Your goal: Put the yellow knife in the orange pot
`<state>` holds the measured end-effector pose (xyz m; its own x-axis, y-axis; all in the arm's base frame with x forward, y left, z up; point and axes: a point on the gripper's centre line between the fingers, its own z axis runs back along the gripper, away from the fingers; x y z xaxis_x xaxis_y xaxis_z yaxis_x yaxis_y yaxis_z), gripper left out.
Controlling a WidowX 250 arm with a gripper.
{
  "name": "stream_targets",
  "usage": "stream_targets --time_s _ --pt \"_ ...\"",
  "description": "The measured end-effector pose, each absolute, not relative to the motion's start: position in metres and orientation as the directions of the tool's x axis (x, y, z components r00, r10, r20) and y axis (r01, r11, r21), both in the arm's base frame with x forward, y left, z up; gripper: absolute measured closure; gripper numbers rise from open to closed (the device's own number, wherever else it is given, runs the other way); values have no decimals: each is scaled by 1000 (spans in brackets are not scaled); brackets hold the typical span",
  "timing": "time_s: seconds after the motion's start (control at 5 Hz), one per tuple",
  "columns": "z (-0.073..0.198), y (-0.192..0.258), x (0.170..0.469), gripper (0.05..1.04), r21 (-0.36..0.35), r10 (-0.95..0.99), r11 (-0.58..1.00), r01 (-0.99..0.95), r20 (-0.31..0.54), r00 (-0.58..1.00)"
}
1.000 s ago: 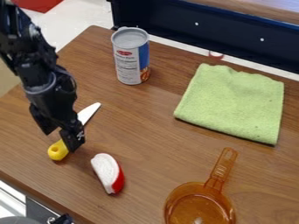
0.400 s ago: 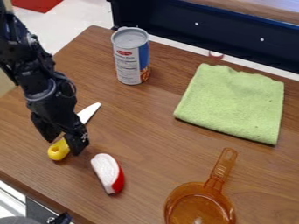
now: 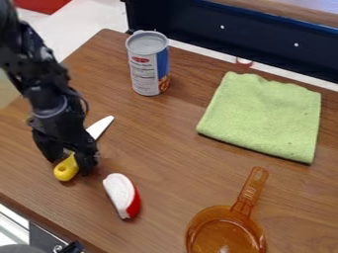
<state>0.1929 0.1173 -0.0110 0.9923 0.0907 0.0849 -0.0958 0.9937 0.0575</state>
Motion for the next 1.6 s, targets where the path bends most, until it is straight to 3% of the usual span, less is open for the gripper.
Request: stream_targets --time_s 0.2,0.4,0.6,1.0,1.2,1.6 --pt "-12 118 197 394 56 119 990 -128 136 984" --pt "-12 123 200 683 21 110 993 -114 119 987" --pt "-11 127 200 772 6 159 987 -162 159 974" --pt "9 138 205 772 -52 230 973 -226 112 967" --pt "42 141 218 772 -58 385 923 -381 98 918" --pt "61 83 213 772 -106 522 852 -512 98 847"
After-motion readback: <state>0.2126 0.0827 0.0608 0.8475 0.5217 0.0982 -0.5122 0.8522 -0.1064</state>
